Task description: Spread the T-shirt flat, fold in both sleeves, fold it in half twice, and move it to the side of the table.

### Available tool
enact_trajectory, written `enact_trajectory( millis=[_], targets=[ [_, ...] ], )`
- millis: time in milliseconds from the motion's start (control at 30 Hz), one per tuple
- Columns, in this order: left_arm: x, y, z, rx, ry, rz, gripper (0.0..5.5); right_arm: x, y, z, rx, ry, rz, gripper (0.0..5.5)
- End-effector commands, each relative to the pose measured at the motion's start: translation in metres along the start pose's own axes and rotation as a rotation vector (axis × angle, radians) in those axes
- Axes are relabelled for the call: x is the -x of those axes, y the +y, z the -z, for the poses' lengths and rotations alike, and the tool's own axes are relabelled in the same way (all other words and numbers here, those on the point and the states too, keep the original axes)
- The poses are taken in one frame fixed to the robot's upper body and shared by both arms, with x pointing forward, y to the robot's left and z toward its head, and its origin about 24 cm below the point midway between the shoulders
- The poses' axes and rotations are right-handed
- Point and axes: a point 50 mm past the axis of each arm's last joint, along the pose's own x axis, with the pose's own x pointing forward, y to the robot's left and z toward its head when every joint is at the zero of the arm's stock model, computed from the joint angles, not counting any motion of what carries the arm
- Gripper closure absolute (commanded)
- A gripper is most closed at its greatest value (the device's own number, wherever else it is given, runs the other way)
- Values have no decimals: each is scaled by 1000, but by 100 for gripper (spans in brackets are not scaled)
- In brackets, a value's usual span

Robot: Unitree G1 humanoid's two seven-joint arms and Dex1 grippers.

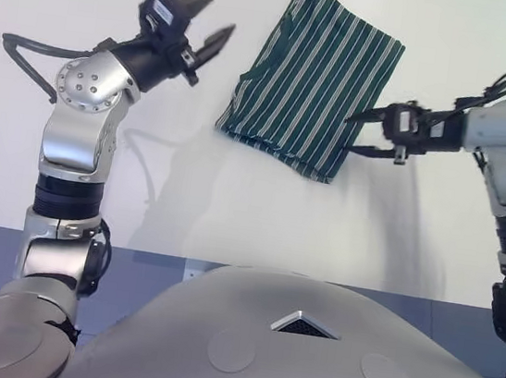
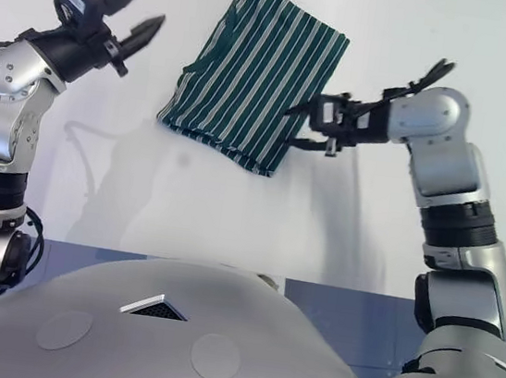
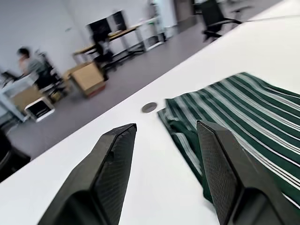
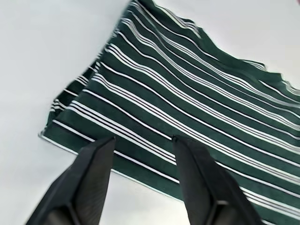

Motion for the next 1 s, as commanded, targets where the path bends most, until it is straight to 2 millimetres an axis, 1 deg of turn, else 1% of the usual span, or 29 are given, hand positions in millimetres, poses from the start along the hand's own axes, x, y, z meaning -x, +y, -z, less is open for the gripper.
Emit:
enact_trajectory(
  millis=[33, 67, 100, 133, 167, 233, 267, 367, 433, 533, 633, 833, 867, 1000],
  targets=[
    [15, -15, 10, -214, 104, 338, 315, 19, 10, -15, -1, -50, 20, 324],
    [20, -17, 14, -282, 141, 437, 293, 18, 28, -13, -4, -41, -28, 324],
    [26, -18, 18, -343, 178, 519, 293, 15, 48, -9, -2, -19, -83, 324],
    [32, -17, 23, -392, 222, 587, 293, 11, 63, -3, 6, 8, -112, 324],
    [35, -16, 28, -427, 252, 635, 293, 6, 72, 5, 24, 41, -103, 324],
    [33, -15, 40, -486, 282, 669, 293, -6, 76, 20, 97, 85, -42, 324],
    [30, -16, 44, -512, 281, 675, 293, -10, 78, 24, 114, 89, -31, 324],
    [19, -20, 57, -645, 249, 644, 293, -28, 78, 32, 221, 102, -32, 324],
    [15, -21, 59, -696, 201, 631, 293, -36, 80, 33, 267, 96, -27, 324],
    [11, -18, 57, -766, 132, 611, 293, -40, 87, 38, 297, 102, -31, 324],
    [4, -20, 58, -811, 88, 640, 293, -41, 87, 41, 293, 126, -11, 324],
    [-8, -22, 67, -880, 72, 686, 293, -44, 87, 42, 311, 146, -11, 324],
    [-8, -22, 69, -879, 81, 699, 292, -45, 87, 42, 314, 148, -13, 345],
    [-5, -25, 79, -842, 98, 737, 364, -47, 87, 42, 323, 150, -10, 424]
  ],
)
